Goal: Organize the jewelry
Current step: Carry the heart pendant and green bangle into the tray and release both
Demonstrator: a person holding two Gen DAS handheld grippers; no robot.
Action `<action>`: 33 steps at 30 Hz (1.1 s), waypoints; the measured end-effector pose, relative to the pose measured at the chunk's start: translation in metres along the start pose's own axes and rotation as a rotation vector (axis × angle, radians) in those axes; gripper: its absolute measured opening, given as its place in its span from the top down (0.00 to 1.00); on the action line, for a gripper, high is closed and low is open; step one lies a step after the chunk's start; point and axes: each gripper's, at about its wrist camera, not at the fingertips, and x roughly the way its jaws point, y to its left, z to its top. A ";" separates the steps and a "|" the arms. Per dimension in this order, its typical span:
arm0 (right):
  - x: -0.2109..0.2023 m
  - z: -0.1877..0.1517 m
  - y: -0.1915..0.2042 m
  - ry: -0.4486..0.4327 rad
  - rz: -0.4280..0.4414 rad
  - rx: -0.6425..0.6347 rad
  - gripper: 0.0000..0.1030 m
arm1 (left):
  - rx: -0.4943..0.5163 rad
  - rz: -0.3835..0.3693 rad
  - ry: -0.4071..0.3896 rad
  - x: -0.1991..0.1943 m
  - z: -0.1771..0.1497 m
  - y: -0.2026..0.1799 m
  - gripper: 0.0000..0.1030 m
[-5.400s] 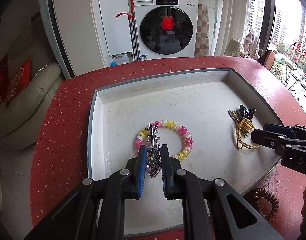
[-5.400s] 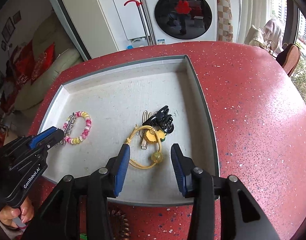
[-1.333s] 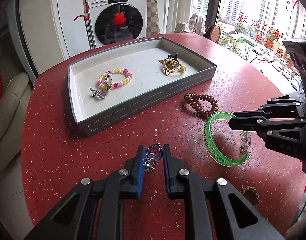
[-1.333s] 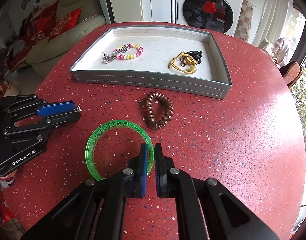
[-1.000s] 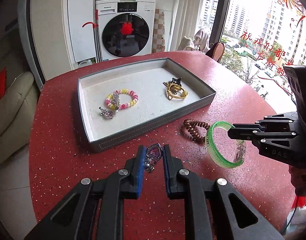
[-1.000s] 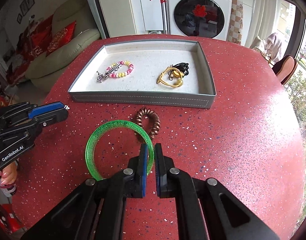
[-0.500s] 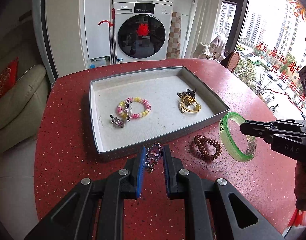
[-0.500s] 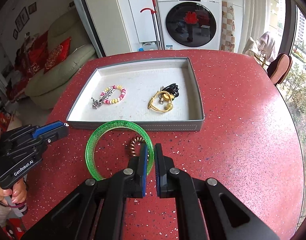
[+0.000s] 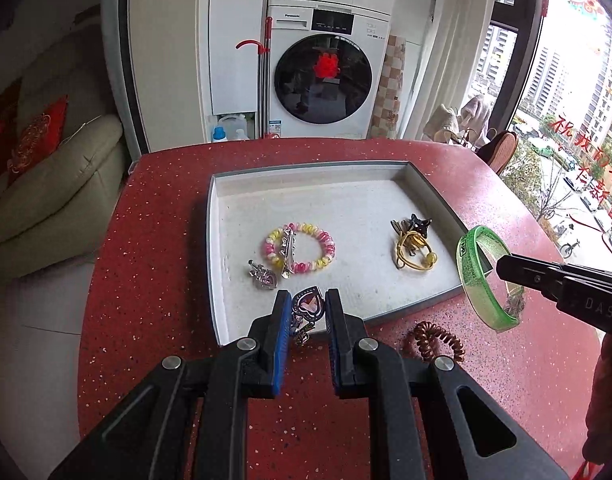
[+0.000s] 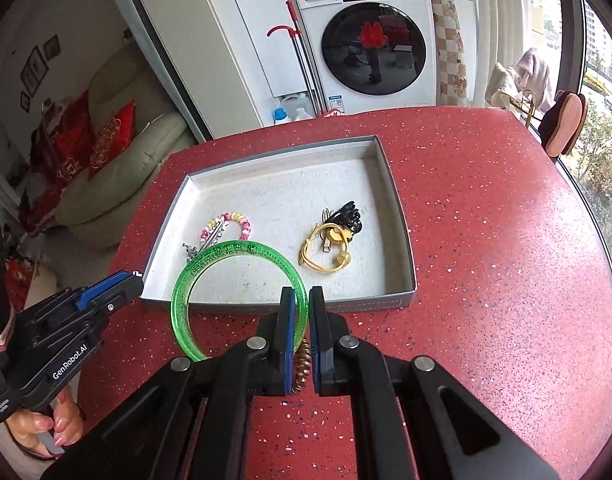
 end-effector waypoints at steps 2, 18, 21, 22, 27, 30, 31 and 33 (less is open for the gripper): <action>0.003 0.011 0.001 -0.003 -0.003 0.001 0.93 | -0.012 0.010 -0.011 0.003 0.011 0.001 0.66; 0.071 0.072 -0.006 -0.010 -0.117 -0.020 0.93 | -0.062 0.119 -0.011 0.077 0.082 0.008 0.66; 0.089 0.074 -0.008 0.007 -0.136 -0.025 0.93 | -0.052 0.136 0.029 0.102 0.076 0.007 0.66; 0.095 0.074 -0.008 0.014 -0.142 -0.027 0.93 | -0.048 0.141 0.039 0.109 0.073 0.007 0.66; 0.118 0.071 -0.008 0.042 -0.165 -0.051 0.93 | -0.043 0.163 0.089 0.138 0.062 0.010 0.66; 0.127 0.067 -0.006 0.059 -0.178 -0.070 0.93 | -0.035 0.173 0.107 0.148 0.058 0.009 0.66; 0.129 0.066 -0.006 0.063 -0.182 -0.076 0.93 | -0.031 0.180 0.106 0.149 0.057 0.009 0.66; 0.130 0.064 -0.004 0.067 -0.182 -0.086 0.93 | -0.023 0.192 0.100 0.150 0.056 0.007 0.66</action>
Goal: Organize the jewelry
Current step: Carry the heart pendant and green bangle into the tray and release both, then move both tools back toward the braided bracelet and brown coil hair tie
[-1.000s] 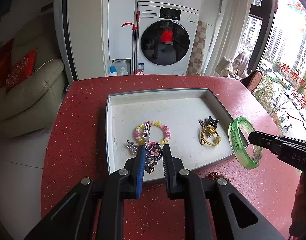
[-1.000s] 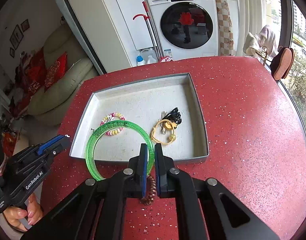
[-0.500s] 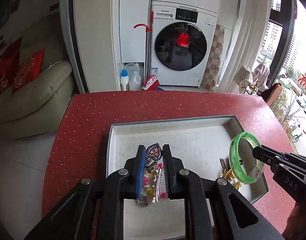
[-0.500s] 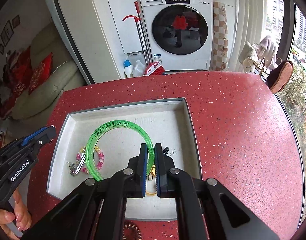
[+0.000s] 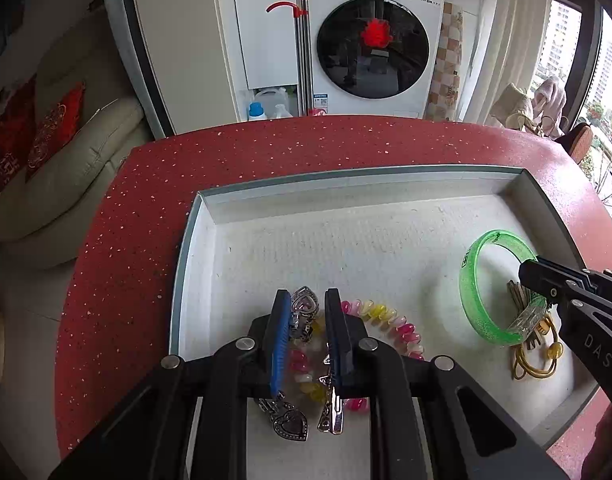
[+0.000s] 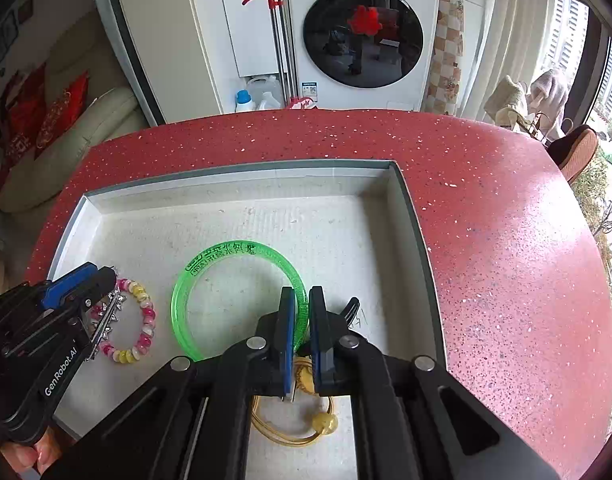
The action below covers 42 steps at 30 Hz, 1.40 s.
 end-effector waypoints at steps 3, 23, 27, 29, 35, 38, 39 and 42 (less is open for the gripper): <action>-0.001 -0.001 0.003 0.005 0.002 -0.008 0.92 | 0.009 0.007 -0.002 0.000 -0.001 -0.004 0.66; -0.036 -0.010 -0.004 -0.058 0.097 0.054 0.46 | 0.010 -0.013 -0.081 -0.033 -0.006 -0.003 0.65; -0.042 -0.010 -0.009 -0.067 0.102 0.066 0.44 | 0.002 -0.007 -0.113 -0.046 -0.007 0.000 0.65; -0.044 -0.012 -0.010 -0.068 0.105 0.068 0.43 | -0.005 -0.008 -0.124 -0.051 -0.008 0.002 0.65; -0.053 -0.015 -0.010 -0.075 0.119 0.073 0.42 | -0.024 0.007 -0.173 -0.068 -0.012 0.009 0.00; -0.057 -0.019 -0.008 -0.076 0.122 0.070 0.39 | -0.002 0.000 -0.186 -0.077 -0.013 0.006 0.00; -0.059 -0.020 -0.007 -0.075 0.124 0.070 0.38 | 0.002 -0.004 -0.185 -0.079 -0.013 0.005 0.00; -0.066 -0.025 -0.006 -0.083 0.128 0.070 0.35 | 0.003 -0.001 -0.190 -0.085 -0.017 0.006 0.00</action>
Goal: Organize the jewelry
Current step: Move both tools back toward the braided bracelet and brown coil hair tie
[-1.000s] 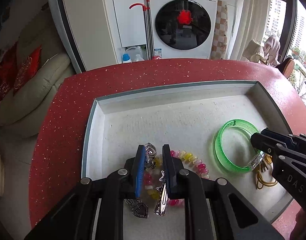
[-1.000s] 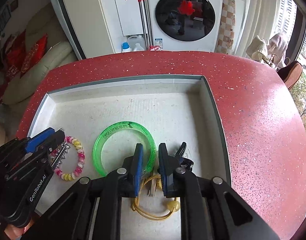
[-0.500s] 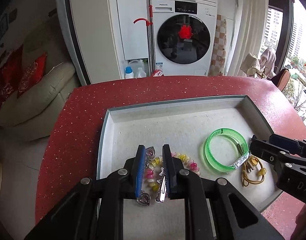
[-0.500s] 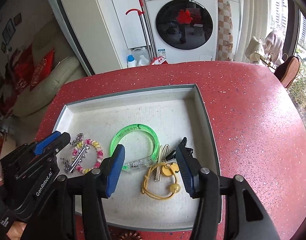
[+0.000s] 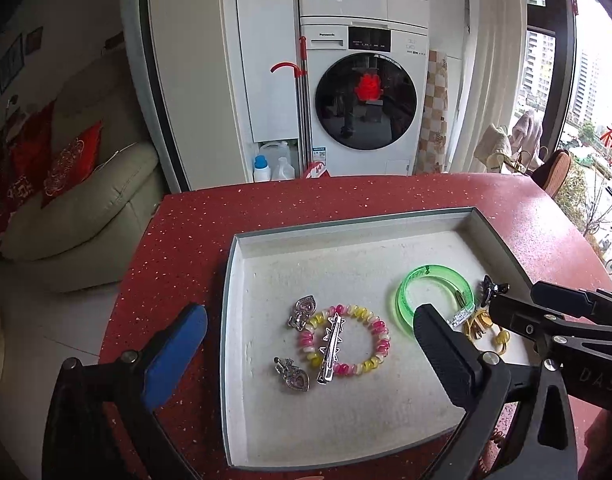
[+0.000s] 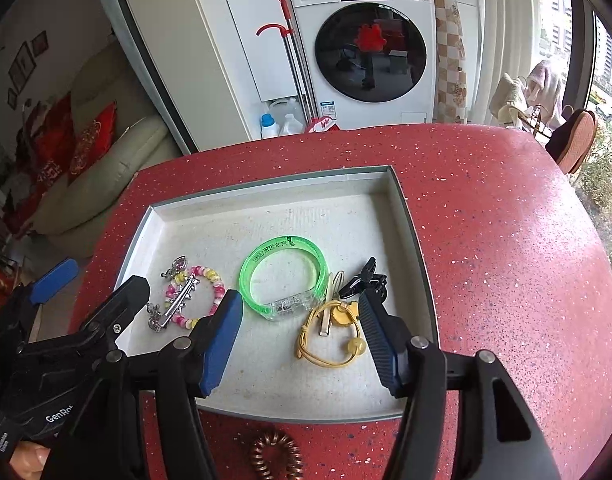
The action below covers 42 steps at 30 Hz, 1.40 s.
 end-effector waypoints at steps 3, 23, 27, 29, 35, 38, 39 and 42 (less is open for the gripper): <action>-0.010 -0.004 -0.001 -0.025 0.010 0.007 0.21 | -0.017 -0.001 0.014 -0.005 -0.003 0.005 0.00; -0.070 -0.050 0.007 -0.086 0.068 0.006 0.00 | 0.005 -0.042 0.027 -0.079 -0.067 0.028 0.00; -0.076 -0.067 0.006 -0.067 0.067 0.004 0.00 | 0.038 -0.029 0.032 -0.089 -0.087 0.028 0.00; -0.079 -0.076 0.006 -0.058 0.062 0.003 0.00 | 0.043 -0.043 0.052 -0.091 -0.097 0.029 0.00; -0.080 -0.098 -0.002 -0.015 0.069 0.030 0.00 | 0.067 -0.128 0.108 -0.099 -0.124 0.022 0.00; -0.079 -0.109 -0.006 0.006 0.066 0.033 0.00 | 0.086 -0.147 0.121 -0.104 -0.134 0.016 0.00; -0.079 -0.112 -0.008 0.011 0.065 0.035 0.00 | 0.094 -0.151 0.123 -0.106 -0.137 0.014 0.00; -0.079 -0.124 -0.014 0.029 0.062 0.049 0.00 | 0.110 -0.159 0.132 -0.109 -0.146 0.010 0.00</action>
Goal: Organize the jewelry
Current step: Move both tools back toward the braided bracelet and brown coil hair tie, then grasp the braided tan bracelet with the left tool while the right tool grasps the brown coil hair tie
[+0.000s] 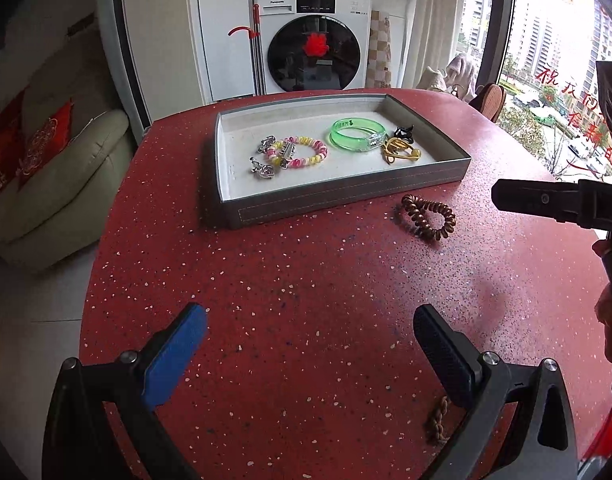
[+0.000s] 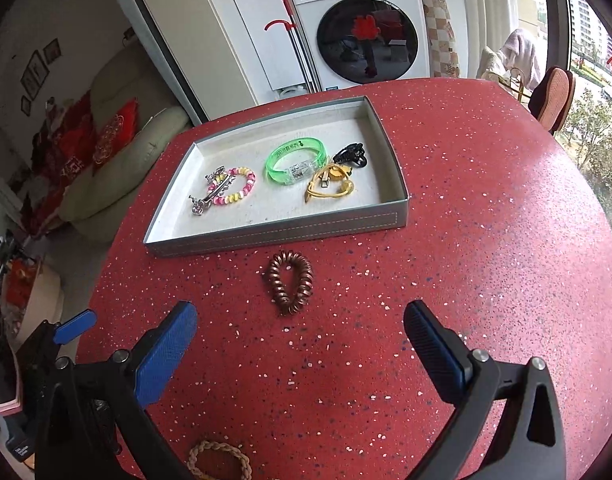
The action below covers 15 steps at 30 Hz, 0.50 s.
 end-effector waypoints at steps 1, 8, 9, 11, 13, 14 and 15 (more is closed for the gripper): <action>0.000 -0.004 -0.002 0.009 0.000 0.006 0.00 | 0.000 -0.007 0.005 0.000 -0.003 -0.001 0.00; 0.004 -0.025 -0.013 0.054 -0.009 0.025 0.00 | 0.050 -0.065 0.030 -0.005 -0.022 -0.013 0.00; 0.005 -0.027 -0.014 0.058 -0.010 0.028 0.00 | 0.061 -0.074 0.034 -0.005 -0.023 -0.015 0.00; 0.006 -0.030 -0.015 0.066 -0.018 0.025 0.00 | 0.090 -0.092 0.038 -0.006 -0.027 -0.023 0.00; 0.006 -0.032 -0.014 0.067 -0.027 0.016 0.00 | 0.124 -0.105 0.043 -0.007 -0.031 -0.032 0.00; 0.006 -0.033 -0.014 0.068 -0.031 0.011 0.00 | 0.140 -0.109 0.045 -0.007 -0.034 -0.036 0.00; 0.006 -0.034 -0.013 0.068 -0.034 0.008 0.00 | 0.154 -0.112 0.048 -0.007 -0.037 -0.040 0.00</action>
